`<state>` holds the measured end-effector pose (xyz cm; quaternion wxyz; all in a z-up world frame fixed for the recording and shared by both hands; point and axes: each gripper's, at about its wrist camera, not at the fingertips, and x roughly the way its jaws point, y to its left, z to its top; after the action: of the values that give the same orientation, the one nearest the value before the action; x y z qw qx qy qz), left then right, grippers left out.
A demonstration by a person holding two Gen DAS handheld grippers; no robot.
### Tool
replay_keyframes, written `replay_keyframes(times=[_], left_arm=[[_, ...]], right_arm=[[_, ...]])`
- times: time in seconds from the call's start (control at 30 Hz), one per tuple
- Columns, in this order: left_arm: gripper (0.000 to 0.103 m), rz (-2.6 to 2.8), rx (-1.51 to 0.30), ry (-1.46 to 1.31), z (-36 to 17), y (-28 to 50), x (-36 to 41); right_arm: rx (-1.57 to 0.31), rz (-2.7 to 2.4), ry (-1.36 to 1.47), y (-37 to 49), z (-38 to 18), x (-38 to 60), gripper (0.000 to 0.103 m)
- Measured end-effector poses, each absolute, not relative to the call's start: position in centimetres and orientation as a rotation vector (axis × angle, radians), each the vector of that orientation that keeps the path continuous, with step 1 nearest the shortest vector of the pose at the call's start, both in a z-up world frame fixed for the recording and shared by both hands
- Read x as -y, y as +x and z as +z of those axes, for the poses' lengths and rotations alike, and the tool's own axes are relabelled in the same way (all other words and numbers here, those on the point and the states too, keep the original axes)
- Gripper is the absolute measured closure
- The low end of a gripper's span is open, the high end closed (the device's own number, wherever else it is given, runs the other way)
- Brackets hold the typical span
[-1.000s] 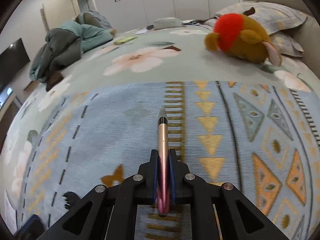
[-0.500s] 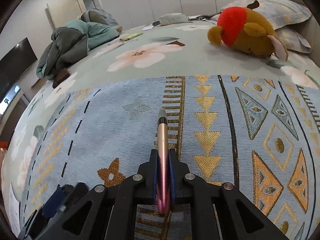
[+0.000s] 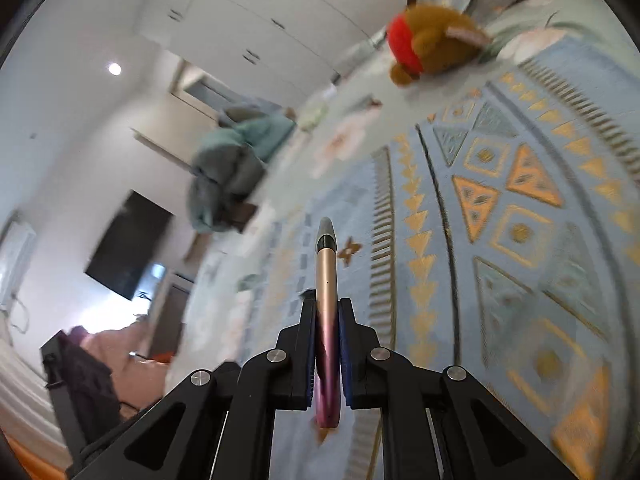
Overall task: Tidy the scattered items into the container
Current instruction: 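Carry the pink lighter over the gold plate and open the right tool, then grasp the black figure on the rug with the right tool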
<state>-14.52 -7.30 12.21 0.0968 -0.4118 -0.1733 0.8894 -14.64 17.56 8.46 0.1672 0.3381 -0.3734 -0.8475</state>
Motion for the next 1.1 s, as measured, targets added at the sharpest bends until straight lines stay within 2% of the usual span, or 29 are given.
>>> replay_keyframes(times=[0.17, 0.3, 0.43, 0.47, 0.5, 0.53, 0.6, 0.67, 0.73, 0.87, 1.0, 1.1], left_arm=[[0.077, 2.523, 0.565, -1.118, 16.2, -11.5, 4.2], [0.077, 2.493, 0.399, -1.011, 18.7, -9.0, -1.0], [0.077, 2.451, 0.325, -1.004, 20.2, -7.6, -3.9], [0.077, 2.454, 0.307, -1.015, 20.4, -7.5, -4.0], [0.076, 2.466, 0.284, -1.025, 20.7, -7.3, -3.9], [0.066, 2.478, 0.268, -1.030, 20.8, -7.1, -3.7], [0.055, 2.529, 0.234, -1.017, 21.1, -6.9, -2.3], [0.031, 2.593, 0.221, -0.984, 21.0, -6.7, -0.7], [0.026, 2.673, 0.243, -0.994, 20.7, -6.9, 1.5], [0.026, 2.724, 0.388, -1.130, 18.7, -7.6, 7.3], [0.026, 2.788, 0.535, -1.241, 15.6, -6.5, 13.2], [0.026, 2.815, 0.580, -1.307, 13.5, -5.4, 16.0]], right_arm=[[1.001, -2.685, 0.833, -5.3, 13.5, -24.4, 0.093], [1.031, -2.856, 0.829, -1.4, 15.0, -30.0, 0.093], [1.019, -2.896, 0.948, -0.4, 15.6, -32.5, 0.093], [0.993, -2.903, 0.999, -0.5, 15.7, -32.8, 0.089], [0.967, -2.923, 1.052, -0.6, 15.9, -33.0, 0.081], [0.952, -2.961, 1.087, -0.5, 16.1, -33.2, 0.073], [1.004, -3.048, 1.022, 1.1, 16.4, -34.3, 0.036], [1.095, -3.110, 0.878, 2.5, 17.0, -34.3, 0.026], [1.110, -3.064, 0.814, 2.6, 17.6, -33.3, 0.022], [1.053, -2.853, 0.792, -1.3, 18.5, -28.4, 0.016], [0.911, -2.709, 0.847, -7.1, 18.2, -20.9, 0.009], [0.795, -2.643, 0.947, -12.5, 16.2, -14.8, 0.009]])
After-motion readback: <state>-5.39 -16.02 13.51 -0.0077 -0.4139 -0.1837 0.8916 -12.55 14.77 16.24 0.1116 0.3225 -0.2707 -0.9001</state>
